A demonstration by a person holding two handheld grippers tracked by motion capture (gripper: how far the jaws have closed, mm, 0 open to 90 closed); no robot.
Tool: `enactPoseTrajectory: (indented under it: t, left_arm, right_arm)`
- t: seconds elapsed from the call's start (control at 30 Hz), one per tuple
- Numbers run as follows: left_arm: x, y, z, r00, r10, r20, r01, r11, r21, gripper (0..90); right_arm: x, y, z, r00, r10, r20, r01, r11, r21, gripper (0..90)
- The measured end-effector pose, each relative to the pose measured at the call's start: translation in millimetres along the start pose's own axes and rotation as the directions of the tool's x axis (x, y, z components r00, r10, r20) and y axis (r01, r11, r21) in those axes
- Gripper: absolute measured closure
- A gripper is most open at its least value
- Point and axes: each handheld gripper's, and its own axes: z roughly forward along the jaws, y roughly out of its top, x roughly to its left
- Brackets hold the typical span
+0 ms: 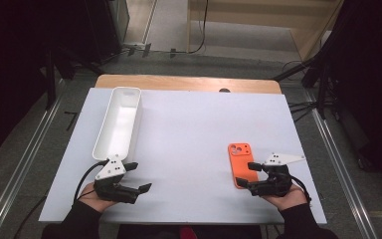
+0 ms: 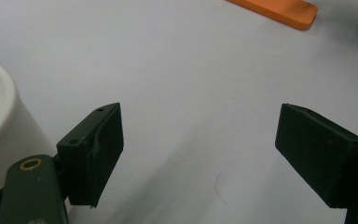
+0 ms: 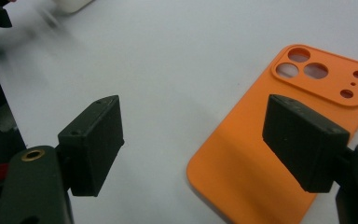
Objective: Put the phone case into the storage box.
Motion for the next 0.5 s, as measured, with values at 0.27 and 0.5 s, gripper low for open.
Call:
enactPoseTrajectory:
  t: [0.27, 0.5]
  left_arm:
    - [0.1, 0.0, 0.1, 1.0, 0.0, 0.0, 0.0, 1.0, 0.0, 15.6]
    - [0.3, -0.1, 0.2, 1.0, -0.002, 0.002, 0.002, 1.0, 0.002, 15.6]
  right_arm:
    - [-8.0, 2.5, -10.3, 0.9995, -0.003, 0.031, 0.003, 1.0, 0.007, 19.9]
    - [-14.9, 3.9, -16.6, 0.9985, -0.004, 0.054, 0.003, 1.0, 0.015, 21.8]
